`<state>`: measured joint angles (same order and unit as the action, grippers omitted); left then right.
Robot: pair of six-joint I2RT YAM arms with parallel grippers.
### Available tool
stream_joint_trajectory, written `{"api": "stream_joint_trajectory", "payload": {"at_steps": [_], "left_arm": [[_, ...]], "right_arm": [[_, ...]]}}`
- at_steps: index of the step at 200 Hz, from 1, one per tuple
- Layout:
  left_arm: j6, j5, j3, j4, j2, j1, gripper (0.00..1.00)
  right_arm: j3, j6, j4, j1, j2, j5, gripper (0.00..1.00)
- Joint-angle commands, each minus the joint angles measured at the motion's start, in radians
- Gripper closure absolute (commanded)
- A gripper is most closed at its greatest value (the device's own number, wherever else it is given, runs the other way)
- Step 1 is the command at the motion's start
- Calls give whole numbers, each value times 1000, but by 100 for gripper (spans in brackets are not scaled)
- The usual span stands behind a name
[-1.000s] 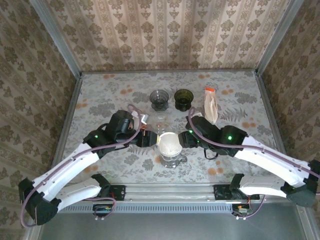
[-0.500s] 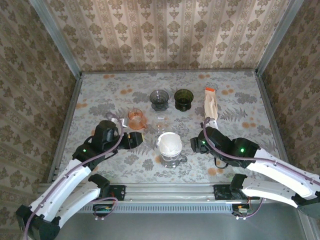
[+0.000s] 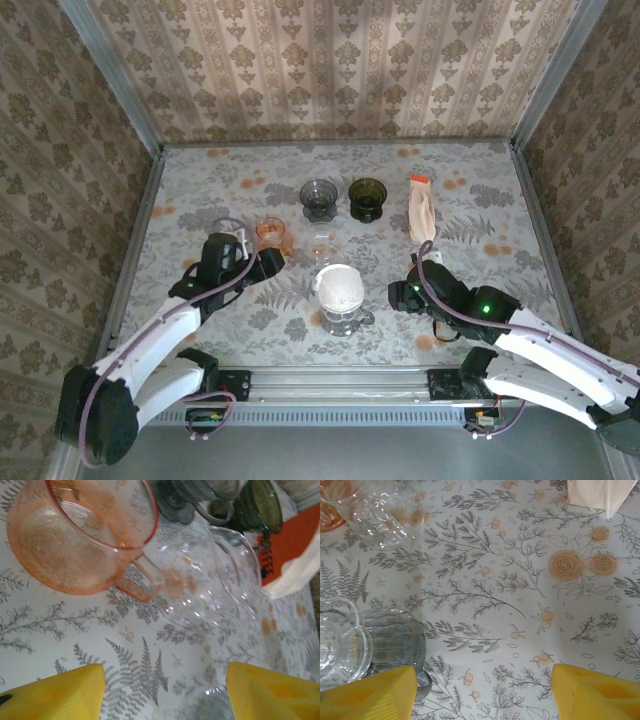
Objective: Place the coffee filter in the dripper
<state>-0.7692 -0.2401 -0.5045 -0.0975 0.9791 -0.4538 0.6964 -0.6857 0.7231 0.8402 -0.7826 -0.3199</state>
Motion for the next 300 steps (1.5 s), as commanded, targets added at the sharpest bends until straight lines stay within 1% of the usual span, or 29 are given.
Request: {"api": "stream_joint_trajectory", "payload": {"at_steps": [1, 15, 26, 62, 85, 108, 134, 155, 173, 202, 218, 232, 247, 300], "left_arm": [[-68, 128, -26, 137, 53, -59, 36], [-74, 220, -56, 136, 97, -111, 38], [-82, 273, -84, 124, 138, -140, 38], [-180, 362, -111, 124, 237, -155, 44], [-183, 398, -124, 165, 275, -164, 44], [-173, 394, -145, 203, 320, -174, 44], [-187, 416, -149, 222, 362, -178, 44], [-201, 414, -141, 265, 397, -178, 48], [-206, 413, -152, 272, 430, -178, 49], [-206, 435, -167, 239, 454, -175, 50], [-206, 441, -166, 231, 459, -169, 54], [-210, 440, -164, 222, 463, -160, 61], [-214, 438, -158, 224, 461, -150, 65], [-194, 435, -157, 196, 441, -126, 78]], "right_arm": [[-15, -20, -23, -7, 29, 17, 27], [-17, -19, -23, -7, 39, 18, 27], [-18, -18, -22, -7, 45, 18, 27], [-21, -12, -22, -7, 74, 20, 27], [-31, -11, -19, -7, 99, 19, 27], [-41, -11, -7, -6, 125, 18, 27], [-48, -14, 2, -7, 157, 21, 27], [-47, -12, 8, -7, 172, 25, 28], [-48, -8, 13, -7, 182, 24, 27], [-48, -6, 13, -7, 202, 25, 27], [-52, -6, 11, -6, 206, 31, 27], [-55, -6, 10, -7, 206, 33, 27], [-58, -6, 9, -7, 207, 37, 27], [-66, -6, 6, -7, 212, 36, 27]]}}
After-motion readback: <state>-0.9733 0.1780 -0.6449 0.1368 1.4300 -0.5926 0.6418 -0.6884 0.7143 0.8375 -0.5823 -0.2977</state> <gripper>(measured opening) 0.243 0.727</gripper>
